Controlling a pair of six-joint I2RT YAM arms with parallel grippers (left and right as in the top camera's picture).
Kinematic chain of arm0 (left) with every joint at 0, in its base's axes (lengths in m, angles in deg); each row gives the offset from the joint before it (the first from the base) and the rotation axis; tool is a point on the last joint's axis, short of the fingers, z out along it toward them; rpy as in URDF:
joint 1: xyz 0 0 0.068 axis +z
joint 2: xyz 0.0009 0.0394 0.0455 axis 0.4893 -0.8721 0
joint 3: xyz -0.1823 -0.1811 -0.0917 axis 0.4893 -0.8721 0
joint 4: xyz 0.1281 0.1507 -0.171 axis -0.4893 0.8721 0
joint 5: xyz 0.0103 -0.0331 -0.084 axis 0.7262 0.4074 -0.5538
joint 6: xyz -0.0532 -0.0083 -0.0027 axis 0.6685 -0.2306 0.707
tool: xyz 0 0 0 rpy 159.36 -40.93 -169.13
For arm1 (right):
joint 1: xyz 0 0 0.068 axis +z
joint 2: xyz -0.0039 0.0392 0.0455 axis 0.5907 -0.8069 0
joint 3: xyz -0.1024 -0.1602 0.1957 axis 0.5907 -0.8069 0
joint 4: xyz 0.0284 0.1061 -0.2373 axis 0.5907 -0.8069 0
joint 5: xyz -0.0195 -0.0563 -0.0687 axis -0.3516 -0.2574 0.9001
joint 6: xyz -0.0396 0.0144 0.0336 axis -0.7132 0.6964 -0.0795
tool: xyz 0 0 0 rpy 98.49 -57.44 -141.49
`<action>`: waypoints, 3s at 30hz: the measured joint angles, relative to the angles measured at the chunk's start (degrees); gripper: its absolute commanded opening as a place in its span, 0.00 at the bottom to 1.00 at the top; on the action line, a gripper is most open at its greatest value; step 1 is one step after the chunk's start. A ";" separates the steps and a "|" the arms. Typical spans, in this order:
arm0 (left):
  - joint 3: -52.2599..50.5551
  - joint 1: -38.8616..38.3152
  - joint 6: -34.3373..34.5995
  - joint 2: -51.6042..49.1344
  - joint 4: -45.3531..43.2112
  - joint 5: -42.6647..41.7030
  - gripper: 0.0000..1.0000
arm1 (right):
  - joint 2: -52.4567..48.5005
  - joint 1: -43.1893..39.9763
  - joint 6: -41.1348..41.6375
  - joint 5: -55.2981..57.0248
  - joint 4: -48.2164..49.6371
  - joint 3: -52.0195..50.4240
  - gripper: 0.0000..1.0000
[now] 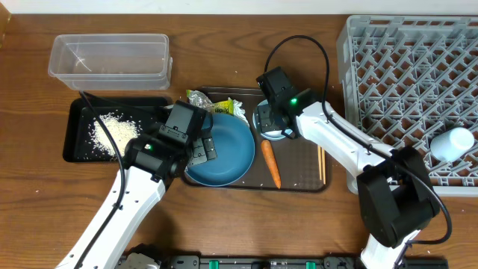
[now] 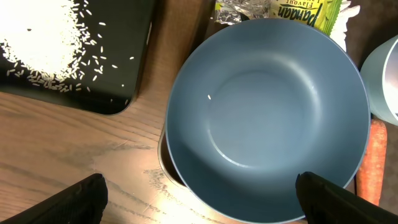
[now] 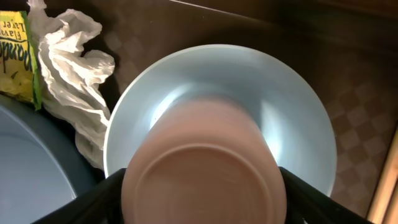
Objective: Sort waste into correct bins and load items into the dishwasher rack
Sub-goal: 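Grasp the pink cup inside the light-blue bowl with the right gripper, then carry the pink cup into the dish rack and release it, then move the right gripper back and grasp the light-blue bowl's rim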
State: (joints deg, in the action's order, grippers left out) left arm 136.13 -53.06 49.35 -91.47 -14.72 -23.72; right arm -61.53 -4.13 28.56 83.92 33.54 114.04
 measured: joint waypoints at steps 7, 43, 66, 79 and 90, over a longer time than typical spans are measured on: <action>0.00 0.00 0.00 0.00 0.02 0.00 0.99 | 0.00 -0.09 0.22 0.70 -0.35 0.46 0.52; 0.00 0.00 0.00 0.00 0.02 0.00 1.00 | 16.31 -61.35 -8.04 0.98 -14.58 19.23 0.55; 0.00 0.00 0.00 0.00 0.02 0.00 1.00 | 4.83 -70.73 -11.78 -0.24 -15.23 19.17 0.98; 0.00 0.00 0.00 0.00 0.00 0.02 1.00 | 6.34 -55.23 -11.67 -23.96 -15.78 19.17 0.75; 0.00 0.00 0.00 0.00 0.00 0.02 1.00 | 6.34 -23.93 -11.76 -19.02 -16.17 19.17 0.80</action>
State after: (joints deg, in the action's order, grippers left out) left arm 136.13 -53.06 49.35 -91.47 -14.72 -23.70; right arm -55.19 -28.07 16.80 64.90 17.37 133.21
